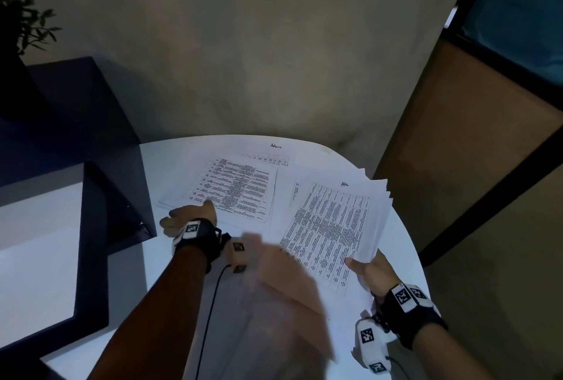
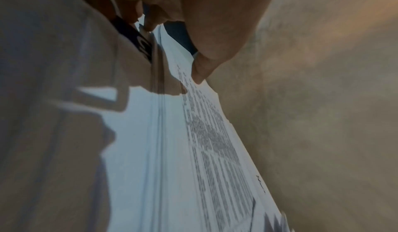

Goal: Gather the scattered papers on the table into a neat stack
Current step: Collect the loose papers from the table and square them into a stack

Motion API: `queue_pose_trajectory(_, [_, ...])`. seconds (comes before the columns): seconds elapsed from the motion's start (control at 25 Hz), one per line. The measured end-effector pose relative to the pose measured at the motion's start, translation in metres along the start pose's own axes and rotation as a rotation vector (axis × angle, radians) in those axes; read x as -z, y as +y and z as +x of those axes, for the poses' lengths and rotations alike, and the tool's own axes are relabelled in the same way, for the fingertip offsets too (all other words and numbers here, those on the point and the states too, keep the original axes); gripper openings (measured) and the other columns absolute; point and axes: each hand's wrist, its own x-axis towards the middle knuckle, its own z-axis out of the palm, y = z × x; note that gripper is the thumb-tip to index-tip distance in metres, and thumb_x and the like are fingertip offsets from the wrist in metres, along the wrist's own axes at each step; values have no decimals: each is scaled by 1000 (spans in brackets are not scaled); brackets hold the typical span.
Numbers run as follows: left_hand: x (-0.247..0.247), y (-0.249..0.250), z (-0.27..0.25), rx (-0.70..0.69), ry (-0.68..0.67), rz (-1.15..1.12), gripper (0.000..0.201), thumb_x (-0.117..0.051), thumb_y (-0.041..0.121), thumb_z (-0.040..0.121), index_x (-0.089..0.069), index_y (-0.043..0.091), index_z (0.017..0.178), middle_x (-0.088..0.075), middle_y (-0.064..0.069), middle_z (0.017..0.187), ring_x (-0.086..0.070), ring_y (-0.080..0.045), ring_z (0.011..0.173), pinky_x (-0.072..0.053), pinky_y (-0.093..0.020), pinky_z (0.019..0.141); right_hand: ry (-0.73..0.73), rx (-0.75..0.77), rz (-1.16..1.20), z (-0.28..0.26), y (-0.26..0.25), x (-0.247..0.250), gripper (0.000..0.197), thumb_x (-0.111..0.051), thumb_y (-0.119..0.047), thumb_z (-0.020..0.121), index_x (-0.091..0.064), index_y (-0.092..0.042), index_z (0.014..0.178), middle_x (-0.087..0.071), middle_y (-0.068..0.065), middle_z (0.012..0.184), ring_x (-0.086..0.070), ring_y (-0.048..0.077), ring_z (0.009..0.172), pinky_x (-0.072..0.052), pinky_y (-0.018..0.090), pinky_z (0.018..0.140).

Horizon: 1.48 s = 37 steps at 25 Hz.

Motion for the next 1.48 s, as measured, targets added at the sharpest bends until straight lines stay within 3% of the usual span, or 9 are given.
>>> queue_pose_trajectory(0.12, [0,8,26,17,-26,-4,87,-57,44,81,-27,0,149,-24,-26,155,-27,-46,140,-28,-57,114,-2,18,-31,4,3,1,135,-82,-77,37,-34,-22,151,-50,2,150,-46,28,138,-38,52,113])
queue_pose_trajectory(0.28, [-15,20,32,-153,-61,251,62,-67,2,69,-55,0,130,-45,-35,133,-45,-60,116,-43,-63,94,-10,22,10,15,22,6,124,-86,-72,45,-34,-31,149,-51,-2,149,-48,25,137,-39,53,112])
queue_pose_trajectory(0.44, [-1,31,14,-118,124,-85,48,-52,19,88,-40,6,133,-43,-23,135,-43,-45,123,-39,-54,102,-26,53,2,-4,1,1,114,-87,-67,49,-42,-27,146,-51,-5,148,-44,23,139,-35,53,115])
queue_pose_trajectory(0.6, [-6,36,-6,-293,91,-543,39,-53,20,94,-41,15,131,-59,-16,128,-60,-37,108,-47,-39,93,-29,54,0,-14,-11,-1,109,-84,-63,53,-42,-25,146,-51,-4,148,-44,24,139,-34,53,115])
queue_pose_trajectory(0.72, [-22,18,-6,-218,-54,-446,44,-57,18,90,-49,4,132,-62,-15,125,-62,-37,105,-51,-45,95,-41,69,9,-16,-12,-2,106,-84,-59,57,-40,-24,147,-50,-4,149,-44,22,139,-33,53,116])
queue_pose_trajectory(0.84, [-22,14,-8,-216,28,-397,37,-58,15,95,-56,-5,126,-61,-25,126,-59,-41,112,-48,-44,95,-53,75,23,-14,-10,-1,103,-86,-59,59,-42,-28,146,-52,-7,147,-45,21,138,-34,54,115])
queue_pose_trajectory(1.12, [61,83,-52,-659,224,-907,39,-61,30,94,-64,6,124,-68,-8,120,-64,-20,109,-51,-39,98,-39,73,1,6,13,3,111,-86,-69,50,-42,-30,144,-54,-2,147,-49,27,136,-40,57,110])
queue_pose_trajectory(1.36, [92,117,-88,-883,6,-1144,43,-67,30,90,-59,10,127,-64,5,127,-60,-8,119,-46,-26,105,-51,56,59,-14,-10,3,108,-87,-70,43,-54,-24,135,-66,-3,123,-63,23,102,-49,40,91])
queue_pose_trajectory(1.48, [56,104,-100,-837,-89,-926,41,-65,31,92,-60,10,128,-65,6,125,-62,-10,113,-47,-25,99,-81,-11,149,-37,-33,-1,82,-81,-63,65,-58,-25,133,-63,-2,134,-58,24,124,-46,43,104])
